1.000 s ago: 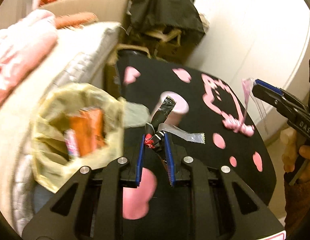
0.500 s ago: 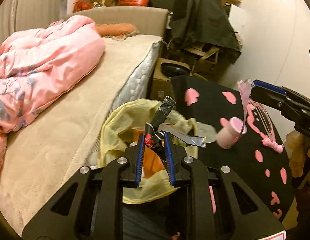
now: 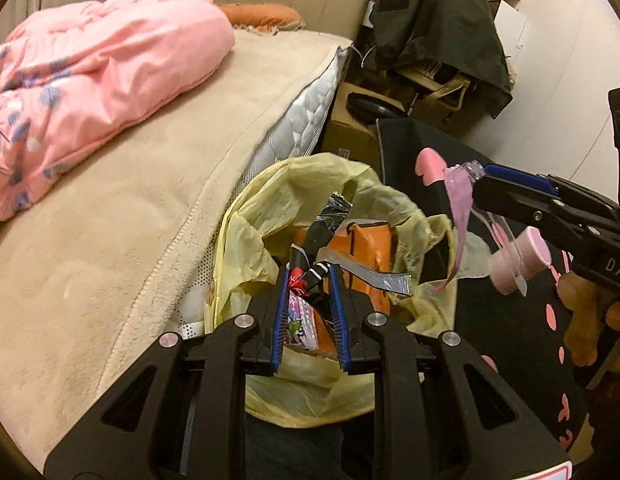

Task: Collect trash
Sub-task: 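Carry the wrapper and the clear pink tray over the yellow bag, then lower both items into the yellow bag and open both grippers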

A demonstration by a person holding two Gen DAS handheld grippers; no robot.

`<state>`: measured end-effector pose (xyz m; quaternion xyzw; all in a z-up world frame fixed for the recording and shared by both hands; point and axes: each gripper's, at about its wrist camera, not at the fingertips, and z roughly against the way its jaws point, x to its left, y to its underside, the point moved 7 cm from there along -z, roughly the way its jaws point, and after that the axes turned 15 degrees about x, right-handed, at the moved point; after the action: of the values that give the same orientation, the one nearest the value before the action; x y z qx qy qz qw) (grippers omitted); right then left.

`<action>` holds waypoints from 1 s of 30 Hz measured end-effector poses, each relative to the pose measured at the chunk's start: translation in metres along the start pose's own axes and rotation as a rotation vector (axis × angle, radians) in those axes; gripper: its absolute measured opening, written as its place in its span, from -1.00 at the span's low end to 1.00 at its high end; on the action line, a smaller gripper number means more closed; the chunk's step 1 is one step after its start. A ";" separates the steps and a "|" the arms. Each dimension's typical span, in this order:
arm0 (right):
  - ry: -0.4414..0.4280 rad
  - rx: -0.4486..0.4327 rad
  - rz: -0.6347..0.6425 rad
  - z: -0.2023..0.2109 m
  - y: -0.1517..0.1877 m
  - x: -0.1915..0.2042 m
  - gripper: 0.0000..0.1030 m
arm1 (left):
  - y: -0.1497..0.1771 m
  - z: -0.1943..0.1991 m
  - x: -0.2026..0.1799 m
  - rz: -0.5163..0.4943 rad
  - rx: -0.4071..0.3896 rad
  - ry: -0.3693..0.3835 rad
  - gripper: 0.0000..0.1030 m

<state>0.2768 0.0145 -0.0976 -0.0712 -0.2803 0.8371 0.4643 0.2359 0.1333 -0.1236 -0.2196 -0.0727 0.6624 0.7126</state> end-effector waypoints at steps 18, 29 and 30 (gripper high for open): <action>0.021 0.232 -0.045 -0.092 0.012 -0.026 -0.30 | -0.005 -0.062 0.017 0.029 0.113 0.037 -0.63; 0.030 0.242 -0.068 -0.098 0.021 -0.037 -0.29 | -0.009 -0.074 0.015 0.042 0.123 0.060 -0.63; 0.031 0.242 -0.070 -0.098 0.022 -0.037 -0.29 | -0.009 -0.074 0.015 0.045 0.122 0.061 -0.63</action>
<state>0.3186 0.0145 -0.1959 -0.0178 -0.1721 0.8470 0.5027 0.2754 0.1316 -0.1886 -0.1973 -0.0053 0.6744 0.7115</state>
